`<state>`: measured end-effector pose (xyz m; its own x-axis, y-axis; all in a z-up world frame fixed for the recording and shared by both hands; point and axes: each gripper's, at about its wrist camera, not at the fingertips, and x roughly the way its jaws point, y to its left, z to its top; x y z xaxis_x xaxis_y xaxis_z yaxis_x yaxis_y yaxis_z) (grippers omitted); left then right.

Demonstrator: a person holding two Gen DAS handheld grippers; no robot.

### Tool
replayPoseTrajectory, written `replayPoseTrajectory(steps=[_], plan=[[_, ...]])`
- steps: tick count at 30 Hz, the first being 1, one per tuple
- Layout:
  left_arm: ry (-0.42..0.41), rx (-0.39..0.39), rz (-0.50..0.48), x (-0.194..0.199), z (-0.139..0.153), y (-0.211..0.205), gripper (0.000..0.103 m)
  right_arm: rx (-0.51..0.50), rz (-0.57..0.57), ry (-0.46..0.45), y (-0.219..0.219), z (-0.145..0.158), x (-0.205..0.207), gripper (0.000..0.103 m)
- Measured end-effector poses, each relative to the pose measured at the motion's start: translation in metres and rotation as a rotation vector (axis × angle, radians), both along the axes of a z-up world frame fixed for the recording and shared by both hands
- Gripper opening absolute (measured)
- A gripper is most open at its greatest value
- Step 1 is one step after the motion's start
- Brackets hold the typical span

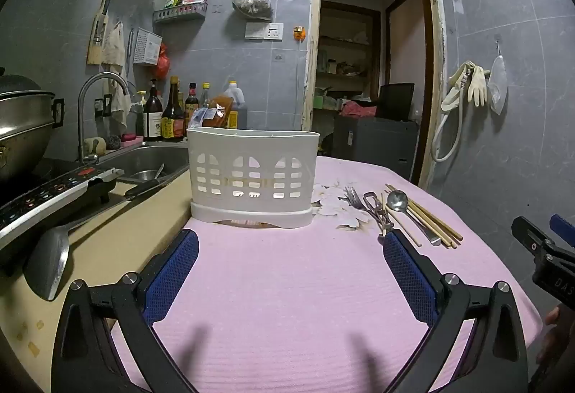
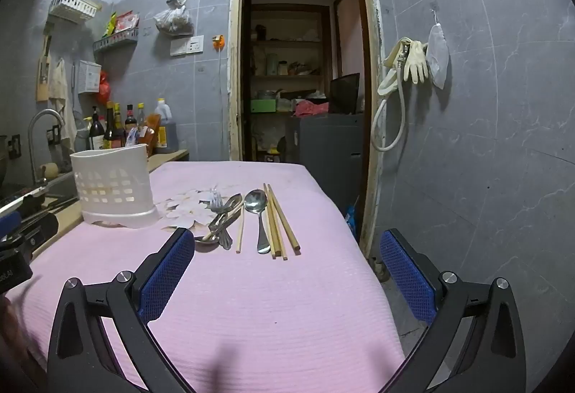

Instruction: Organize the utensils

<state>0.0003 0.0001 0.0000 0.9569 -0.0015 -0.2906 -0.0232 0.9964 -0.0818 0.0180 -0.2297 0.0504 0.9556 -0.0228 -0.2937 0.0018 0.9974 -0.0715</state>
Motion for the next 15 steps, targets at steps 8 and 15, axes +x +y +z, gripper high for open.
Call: replayPoseTrajectory(steps=[8, 15], plan=[[-0.002, 0.0, 0.0, 0.0, 0.0, 0.0001, 0.101, 0.004, 0.002, -0.004, 0.0002, 0.0017, -0.001, 0.103], [-0.001, -0.004, 0.002, -0.0006, -0.0002, 0.0002, 0.101, 0.005, 0.001, -0.006, 0.0007, 0.0019, -0.001, 0.103]])
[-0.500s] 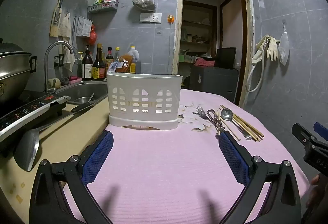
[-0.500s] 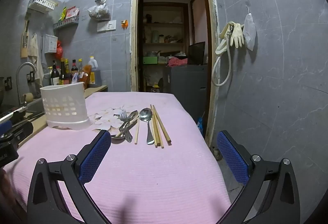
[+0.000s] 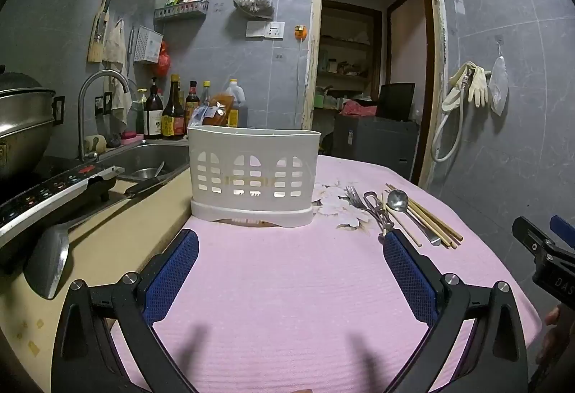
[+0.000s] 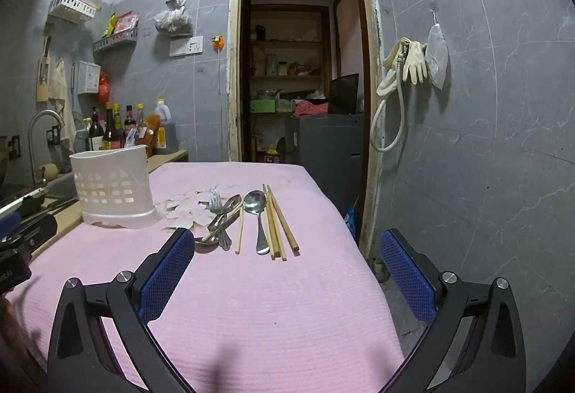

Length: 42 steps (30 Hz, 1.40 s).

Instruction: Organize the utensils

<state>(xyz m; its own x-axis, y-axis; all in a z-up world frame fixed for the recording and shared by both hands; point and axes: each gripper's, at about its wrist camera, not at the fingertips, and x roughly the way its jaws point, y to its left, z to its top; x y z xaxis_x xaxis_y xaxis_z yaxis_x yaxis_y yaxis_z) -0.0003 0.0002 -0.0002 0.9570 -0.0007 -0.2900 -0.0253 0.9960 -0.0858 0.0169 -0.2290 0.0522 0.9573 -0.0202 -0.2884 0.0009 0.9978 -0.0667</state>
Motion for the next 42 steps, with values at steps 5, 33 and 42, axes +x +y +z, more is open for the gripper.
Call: replayPoseTrajectory(steps=[5, 33, 42], plan=[[0.001, -0.001, -0.001, 0.0004, -0.0001, 0.0005, 0.101, -0.001, 0.0, 0.0, 0.0004, 0.0004, -0.0001, 0.103], [0.0, 0.001, 0.0, 0.002, 0.0018, 0.0023, 0.101, 0.001, 0.003, 0.001, 0.0031, 0.0037, -0.0023, 0.103], [-0.001, 0.002, 0.0, 0.0019, 0.0018, 0.0022, 0.101, 0.001, 0.003, 0.0, 0.0033, 0.0044, -0.0029, 0.103]])
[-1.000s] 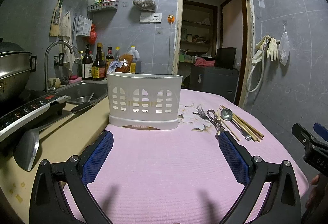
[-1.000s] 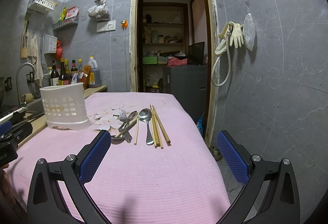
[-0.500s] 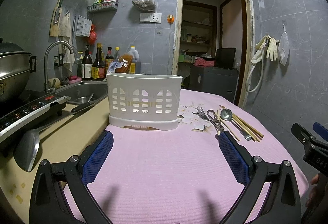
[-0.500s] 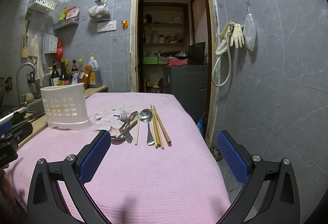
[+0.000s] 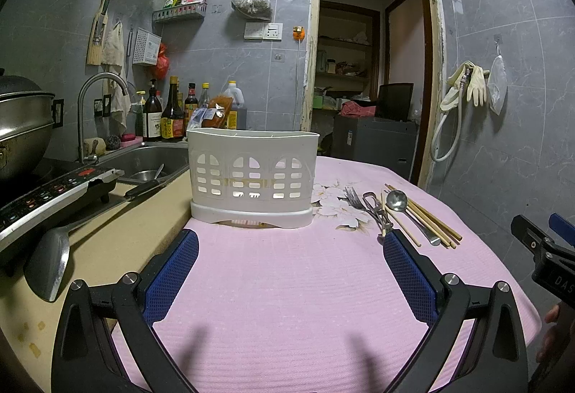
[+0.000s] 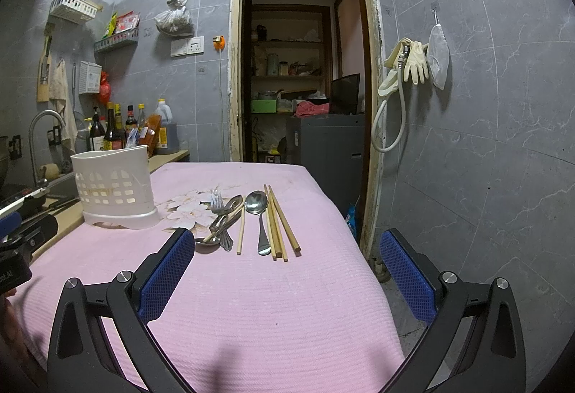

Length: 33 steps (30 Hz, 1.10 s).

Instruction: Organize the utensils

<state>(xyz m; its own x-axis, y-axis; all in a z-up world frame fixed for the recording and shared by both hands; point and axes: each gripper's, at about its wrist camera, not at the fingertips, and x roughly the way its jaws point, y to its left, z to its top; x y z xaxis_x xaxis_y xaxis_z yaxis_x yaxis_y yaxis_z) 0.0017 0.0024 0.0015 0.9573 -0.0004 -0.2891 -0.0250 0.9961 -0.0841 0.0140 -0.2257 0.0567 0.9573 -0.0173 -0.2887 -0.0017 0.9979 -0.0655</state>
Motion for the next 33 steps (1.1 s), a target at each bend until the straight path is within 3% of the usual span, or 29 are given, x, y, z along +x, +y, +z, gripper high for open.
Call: replayPoseTrajectory(steps=[33], plan=[[-0.004, -0.009, 0.0, -0.0004, 0.002, -0.0029, 0.101, 0.001, 0.002, 0.003, -0.0027, -0.0024, -0.0007, 0.103]])
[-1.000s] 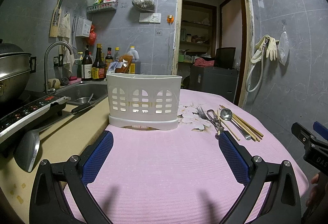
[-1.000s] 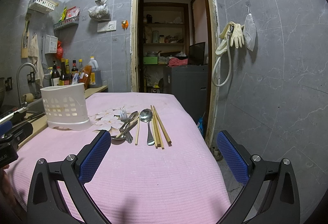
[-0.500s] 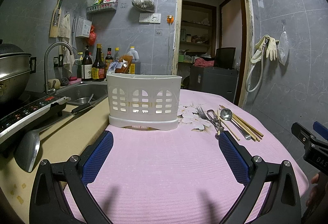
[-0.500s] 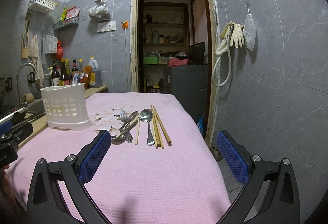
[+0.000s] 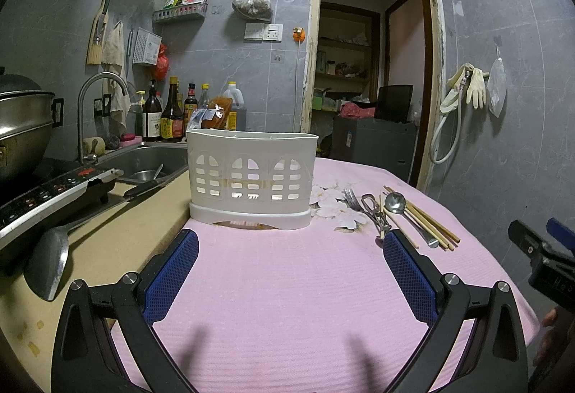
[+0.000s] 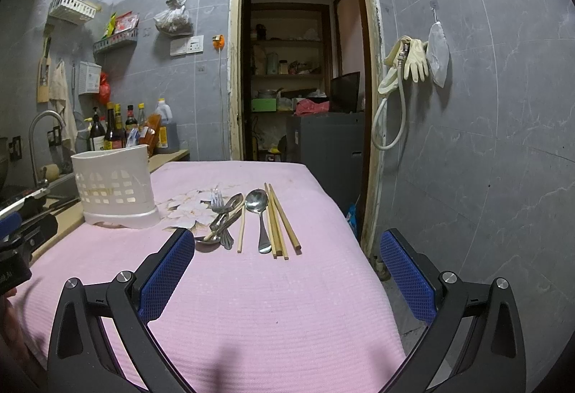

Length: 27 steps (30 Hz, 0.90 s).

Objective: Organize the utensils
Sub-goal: 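Lower the right gripper onto a wooden chopstick and close it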

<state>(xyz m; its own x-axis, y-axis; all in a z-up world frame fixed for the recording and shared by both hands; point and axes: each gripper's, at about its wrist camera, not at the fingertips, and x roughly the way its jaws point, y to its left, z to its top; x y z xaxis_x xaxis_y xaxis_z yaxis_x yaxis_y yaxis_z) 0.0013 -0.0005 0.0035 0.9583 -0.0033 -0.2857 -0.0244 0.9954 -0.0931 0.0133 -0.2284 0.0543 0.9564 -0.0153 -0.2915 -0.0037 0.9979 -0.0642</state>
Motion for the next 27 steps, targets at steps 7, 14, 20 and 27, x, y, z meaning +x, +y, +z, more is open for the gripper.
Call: replayPoseTrajectory(steps=[7, 14, 20, 27], plan=[[-0.02, 0.006, -0.004, 0.006, 0.015, -0.012, 0.101, -0.004, 0.007, 0.002, 0.001, -0.001, 0.0, 0.103], [-0.036, 0.033, -0.005, 0.029, 0.029, -0.018, 0.101, -0.038, 0.031, -0.021, -0.003, 0.009, 0.024, 0.103], [-0.001, 0.049, -0.031, 0.062, 0.041, -0.027, 0.101, -0.062, 0.031, 0.029, -0.018, 0.023, 0.066, 0.103], [0.076, 0.067, -0.127, 0.112, 0.048, -0.047, 0.101, -0.08, 0.106, 0.146, -0.031, 0.028, 0.124, 0.103]])
